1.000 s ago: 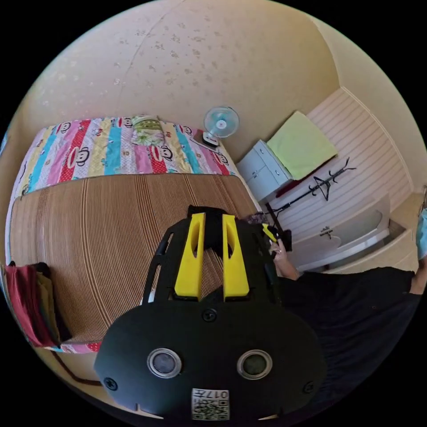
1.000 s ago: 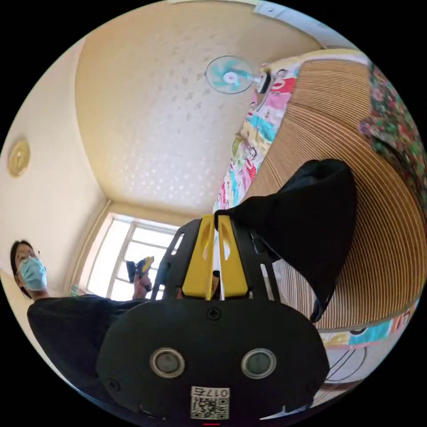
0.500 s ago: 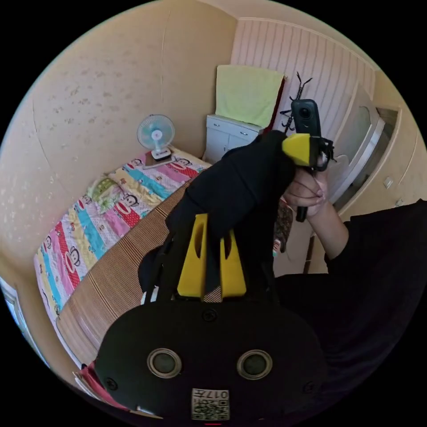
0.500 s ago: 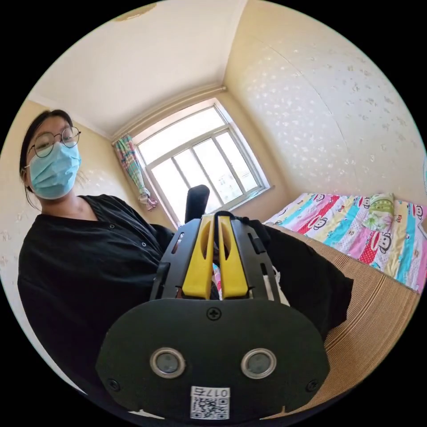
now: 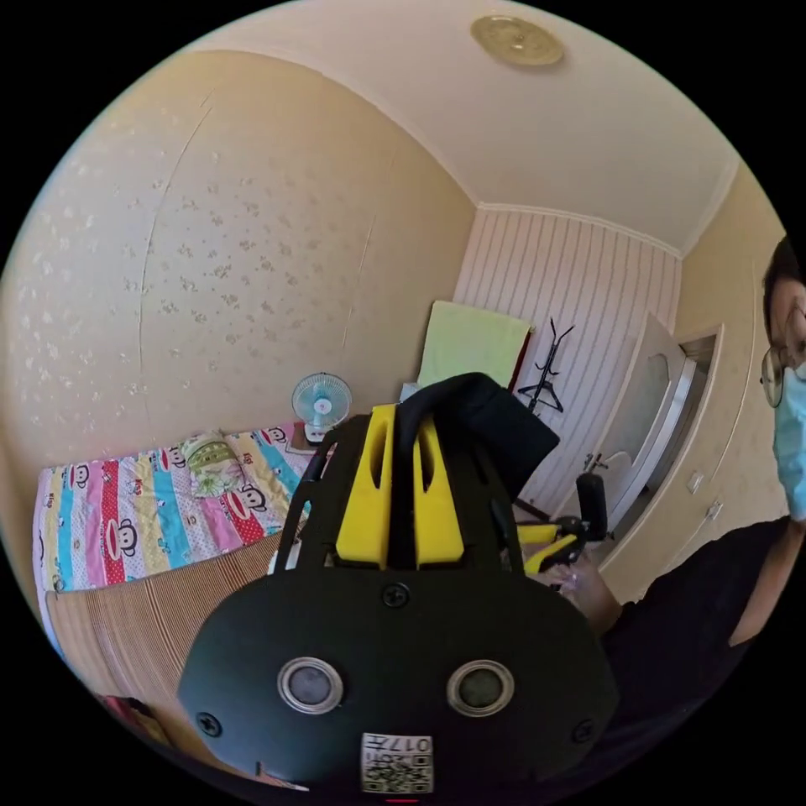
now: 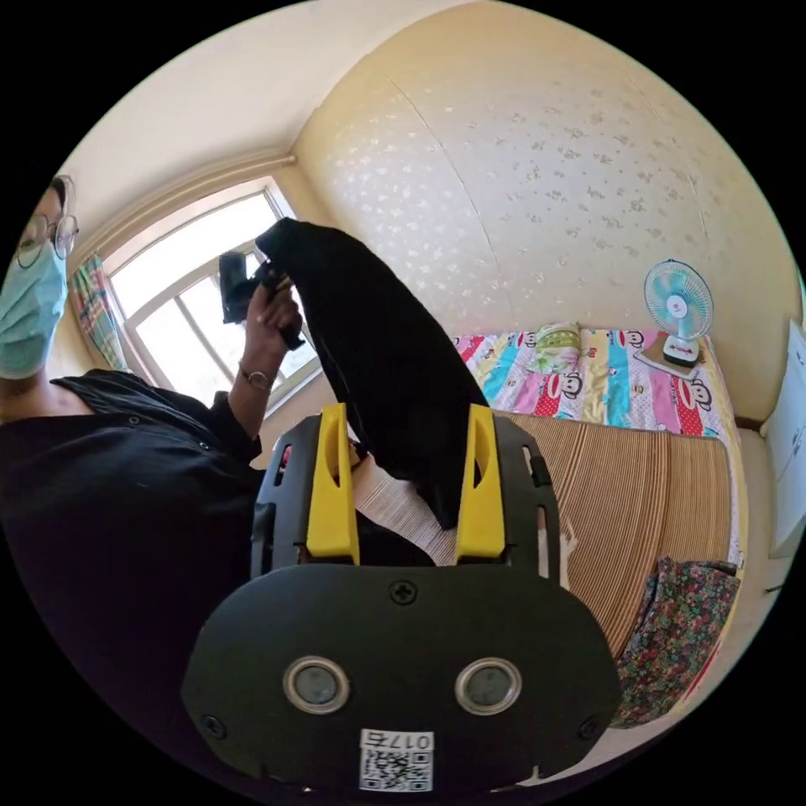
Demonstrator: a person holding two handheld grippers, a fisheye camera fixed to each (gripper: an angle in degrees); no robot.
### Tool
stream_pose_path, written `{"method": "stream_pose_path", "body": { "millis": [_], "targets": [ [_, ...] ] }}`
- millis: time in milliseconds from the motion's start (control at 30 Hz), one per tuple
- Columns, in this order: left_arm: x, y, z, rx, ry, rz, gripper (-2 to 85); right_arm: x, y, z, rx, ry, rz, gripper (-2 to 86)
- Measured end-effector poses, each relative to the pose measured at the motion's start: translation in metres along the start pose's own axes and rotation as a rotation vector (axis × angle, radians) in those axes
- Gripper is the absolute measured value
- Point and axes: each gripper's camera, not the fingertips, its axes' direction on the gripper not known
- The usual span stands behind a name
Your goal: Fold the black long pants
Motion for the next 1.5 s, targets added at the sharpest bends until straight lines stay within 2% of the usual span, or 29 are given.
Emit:
{"method": "stream_pose_path", "body": {
  "millis": [233,367,467,533,633,733,867,1000,1067,1133,1233,1300,1367,1400,1433,1467,1500],
  "targets": [
    [0.029,-0.055,-0.105,0.243,0.018,0.059,3.5,-0.053,0.028,0.086,-0.011,0.223,-0.097,21.9],
    [0.035,-0.077,-0.169,0.332,0.098,0.069,3.6,-0.072,0.016,0.120,0.053,0.502,-0.162,22.7],
    [0.037,-0.087,-0.209,0.366,0.098,0.087,3.7,-0.098,-0.004,0.133,0.129,0.624,-0.264,23.1],
    [0.030,-0.090,-0.230,0.364,0.108,0.065,3.7,-0.131,-0.016,0.130,0.290,0.719,-0.322,21.5],
    [0.012,-0.087,-0.267,0.394,0.092,0.070,3.8,-0.152,-0.025,0.109,0.458,0.648,-0.308,17.6],
    [-0.014,-0.081,-0.304,0.398,0.042,0.055,3.9,-0.151,-0.036,0.053,0.698,0.369,-0.267,6.7],
    [-0.056,-0.069,-0.351,0.369,0.124,0.077,4.1,-0.135,-0.047,0.003,0.852,0.145,-0.228,3.7],
    [-0.077,-0.045,-0.380,0.352,0.181,0.137,4.2,-0.150,-0.032,-0.022,1.038,0.181,-0.269,2.5],
    [-0.084,-0.029,-0.383,0.384,0.075,0.107,4.3,-0.155,-0.028,-0.025,1.071,0.213,-0.302,2.3],
    [-0.091,-0.030,-0.374,0.372,-0.055,0.094,4.4,-0.146,-0.045,-0.017,1.032,0.314,-0.279,2.3],
    [-0.138,-0.070,-0.327,0.237,-0.196,-0.005,4.6,-0.105,-0.098,0.006,0.919,0.473,-0.219,2.6],
    [-0.192,-0.116,-0.275,0.099,-0.224,-0.059,5.0,-0.020,-0.194,0.044,0.764,0.585,-0.126,3.4],
    [-0.292,-0.174,-0.188,-0.031,-0.262,-0.170,6.7,0.074,-0.286,0.083,0.542,0.592,-0.031,4.5],
    [-0.319,-0.183,-0.167,-0.058,-0.292,-0.205,7.4,0.140,-0.337,0.112,0.331,0.596,0.046,5.5],
    [-0.370,-0.193,-0.132,-0.150,-0.375,-0.282,7.7,0.171,-0.355,0.126,0.221,0.608,0.100,5.8],
    [-0.415,-0.189,-0.107,-0.263,-0.466,-0.381,7.7,0.228,-0.371,0.149,0.033,0.651,0.253,6.6],
    [-0.434,-0.183,-0.099,-0.299,-0.503,-0.421,7.7,0.273,-0.368,0.169,-0.097,0.671,0.361,6.9]
  ]
}}
